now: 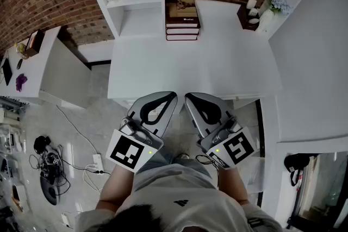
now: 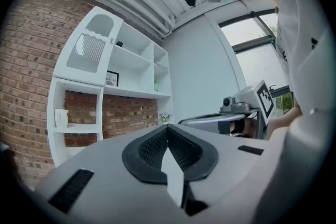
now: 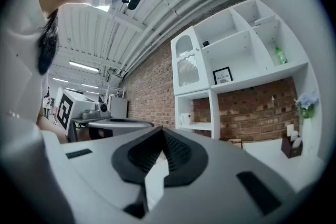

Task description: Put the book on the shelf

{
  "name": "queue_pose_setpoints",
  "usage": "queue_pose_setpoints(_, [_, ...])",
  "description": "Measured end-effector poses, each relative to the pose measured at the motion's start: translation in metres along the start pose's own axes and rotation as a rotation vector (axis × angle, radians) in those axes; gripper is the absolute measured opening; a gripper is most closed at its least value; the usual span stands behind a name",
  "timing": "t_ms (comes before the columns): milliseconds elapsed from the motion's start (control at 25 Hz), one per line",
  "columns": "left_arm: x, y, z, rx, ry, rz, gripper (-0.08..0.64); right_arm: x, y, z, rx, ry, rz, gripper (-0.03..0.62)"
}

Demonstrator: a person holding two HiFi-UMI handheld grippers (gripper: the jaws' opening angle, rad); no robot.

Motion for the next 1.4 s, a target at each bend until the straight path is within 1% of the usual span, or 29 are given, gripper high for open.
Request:
queue_pose_setpoints(200, [0.001, 0.000, -0.003, 0.006, -0.013, -0.003, 0.012, -0.001, 0.000, -0.002, 0.002, 0.007, 0.001, 0.005])
queue_pose_setpoints(480, [0.007, 0.000, 0.000, -0.014, -0.010, -0.017, 0.012, 0.000, -0.006, 0.000, 0.010, 0.019, -0.010, 0.005])
queue_pose_setpoints(800, [0.026, 0.006, -0.004, -0.007, -0.011, -0.025, 0.012, 0.004, -0.026, -0.003, 0.013, 0.013, -0.003, 0.005])
queue_pose_setpoints(1000, [0.051, 0.010, -0.008, -0.033, 0.050, -0.040, 0.012, -0.001, -0.044, -0.005, -0.001, 0.010, -0.039, 0.005])
queue_pose_setpoints(1120, [0.067, 0.012, -0.010, -0.056, 0.065, -0.058, 0.012, 0.000, -0.053, -0.005, 0.001, 0.008, -0.041, 0.006])
queue_pose_setpoints(1200, [0.074, 0.011, -0.015, -0.040, 0.061, -0.082, 0.012, 0.000, -0.057, -0.005, 0.006, 0.025, -0.057, 0.006])
queue_pose_setpoints(1280, [0.077, 0.009, -0.019, -0.024, 0.036, -0.099, 0.014, -0.001, -0.060, -0.007, 0.017, 0.034, -0.073, 0.008])
queue_pose_setpoints(1400, [0.081, 0.005, -0.022, -0.011, 0.029, -0.103, 0.014, -0.005, -0.063, -0.009, 0.026, 0.020, -0.087, 0.011])
Point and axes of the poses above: the fingertips, and each gripper's own axes: y backward along the fingers, x to its left, z out of its top, the point moved 3 cm from there along y, backward along the fingers, and after that the axes turned 2 degrees about -x, right-handed, at the moved point
